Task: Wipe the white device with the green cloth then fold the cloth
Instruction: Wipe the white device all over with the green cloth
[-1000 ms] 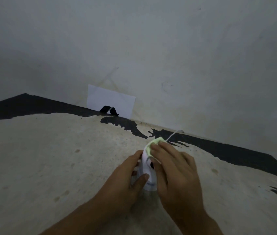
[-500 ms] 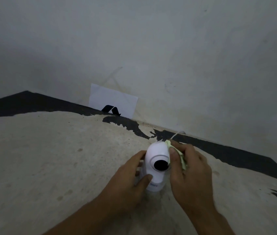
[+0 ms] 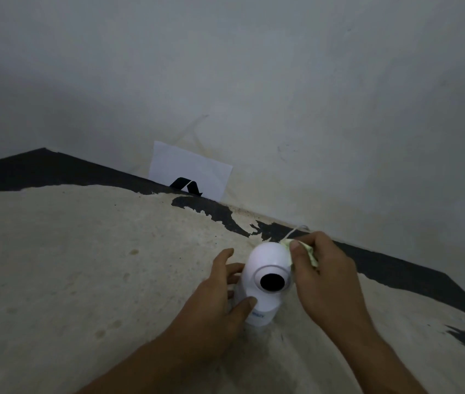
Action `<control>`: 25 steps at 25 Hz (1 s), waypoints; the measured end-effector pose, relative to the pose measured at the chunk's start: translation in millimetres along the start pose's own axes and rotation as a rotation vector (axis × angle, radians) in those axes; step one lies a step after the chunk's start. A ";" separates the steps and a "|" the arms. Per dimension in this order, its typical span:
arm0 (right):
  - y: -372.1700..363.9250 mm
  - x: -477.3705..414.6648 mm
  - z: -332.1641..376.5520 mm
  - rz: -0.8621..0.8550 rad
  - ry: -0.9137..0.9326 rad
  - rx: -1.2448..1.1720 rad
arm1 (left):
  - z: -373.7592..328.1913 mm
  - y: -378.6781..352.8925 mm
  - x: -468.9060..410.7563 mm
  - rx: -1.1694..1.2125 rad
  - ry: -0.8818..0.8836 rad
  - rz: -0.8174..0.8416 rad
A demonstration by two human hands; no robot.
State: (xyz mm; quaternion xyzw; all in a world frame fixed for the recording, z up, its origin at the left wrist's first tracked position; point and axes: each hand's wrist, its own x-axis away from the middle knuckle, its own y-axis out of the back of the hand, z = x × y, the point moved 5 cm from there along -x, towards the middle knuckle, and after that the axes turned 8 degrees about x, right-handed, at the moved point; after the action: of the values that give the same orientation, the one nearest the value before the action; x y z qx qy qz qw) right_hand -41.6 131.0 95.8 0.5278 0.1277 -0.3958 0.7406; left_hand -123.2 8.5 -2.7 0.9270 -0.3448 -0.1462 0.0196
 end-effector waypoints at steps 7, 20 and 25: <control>-28.4 20.3 54.1 0.342 0.595 0.447 | 0.2 1.8 3.8 0.036 -0.031 -0.045; -31.0 42.1 45.6 0.128 0.723 0.603 | -8.1 1.7 3.3 0.049 0.002 -0.014; -30.1 55.2 36.9 0.173 0.904 0.573 | -8.7 1.5 4.5 0.044 0.003 0.022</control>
State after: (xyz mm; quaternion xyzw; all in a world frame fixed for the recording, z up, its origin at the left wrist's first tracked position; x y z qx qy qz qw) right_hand -35.6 69.6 57.0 0.8348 0.2766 -0.0861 0.4681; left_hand -118.5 3.9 4.7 0.9235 -0.3582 -0.1371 0.0011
